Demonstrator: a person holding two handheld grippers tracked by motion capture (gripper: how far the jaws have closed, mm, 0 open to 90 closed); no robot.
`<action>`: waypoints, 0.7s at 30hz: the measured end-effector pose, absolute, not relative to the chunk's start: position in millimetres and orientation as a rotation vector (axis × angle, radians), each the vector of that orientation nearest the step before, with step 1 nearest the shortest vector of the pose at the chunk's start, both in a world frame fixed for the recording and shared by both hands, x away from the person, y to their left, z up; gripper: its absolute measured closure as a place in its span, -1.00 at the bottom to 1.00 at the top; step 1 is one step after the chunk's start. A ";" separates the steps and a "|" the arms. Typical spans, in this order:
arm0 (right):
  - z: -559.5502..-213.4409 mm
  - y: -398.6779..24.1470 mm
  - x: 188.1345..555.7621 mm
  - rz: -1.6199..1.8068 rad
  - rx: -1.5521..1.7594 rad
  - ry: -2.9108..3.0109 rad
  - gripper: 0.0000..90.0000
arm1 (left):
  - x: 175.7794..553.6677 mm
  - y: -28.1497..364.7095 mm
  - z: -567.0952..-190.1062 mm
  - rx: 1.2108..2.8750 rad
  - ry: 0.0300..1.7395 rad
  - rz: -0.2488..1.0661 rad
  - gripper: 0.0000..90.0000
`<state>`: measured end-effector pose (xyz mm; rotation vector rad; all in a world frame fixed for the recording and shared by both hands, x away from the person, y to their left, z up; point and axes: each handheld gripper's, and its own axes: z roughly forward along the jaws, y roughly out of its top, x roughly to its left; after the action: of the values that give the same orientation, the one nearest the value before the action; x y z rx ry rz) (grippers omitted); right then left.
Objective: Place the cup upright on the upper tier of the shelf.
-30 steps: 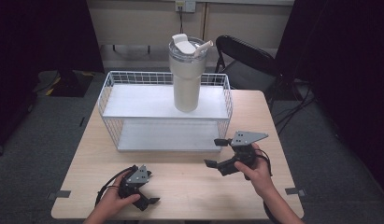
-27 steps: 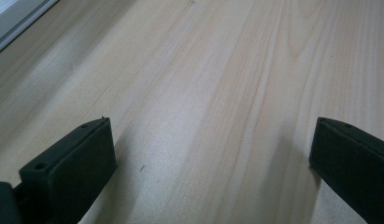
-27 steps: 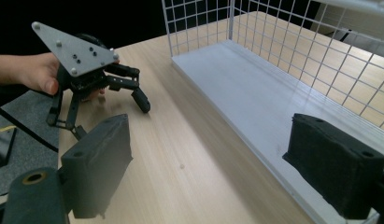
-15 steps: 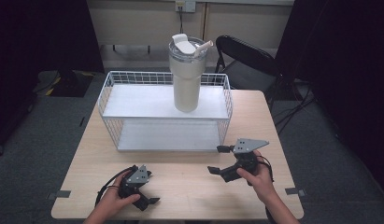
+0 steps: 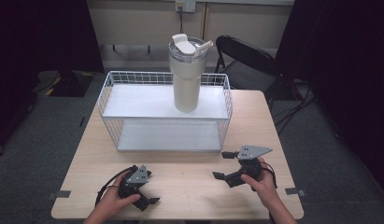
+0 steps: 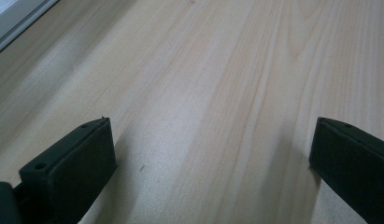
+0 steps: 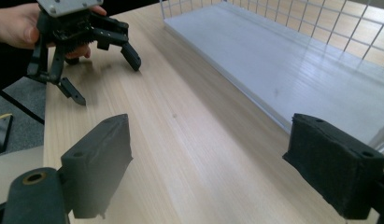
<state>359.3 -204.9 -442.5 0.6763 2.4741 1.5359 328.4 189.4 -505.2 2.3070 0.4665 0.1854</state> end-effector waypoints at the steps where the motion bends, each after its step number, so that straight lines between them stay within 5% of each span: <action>1: -444.2 -205.6 358.9 1.530 0.680 2.477 -0.71 | 328.4 189.5 -505.2 2.307 0.466 0.185 -1.00; 21: -483.2 -231.2 355.3 1.314 0.754 2.551 -0.70 | 328.4 189.5 -505.2 2.308 0.466 0.185 -1.00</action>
<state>355.3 -231.2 -483.2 0.7539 2.5513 1.3135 328.4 189.5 -505.2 2.3078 0.4660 0.1853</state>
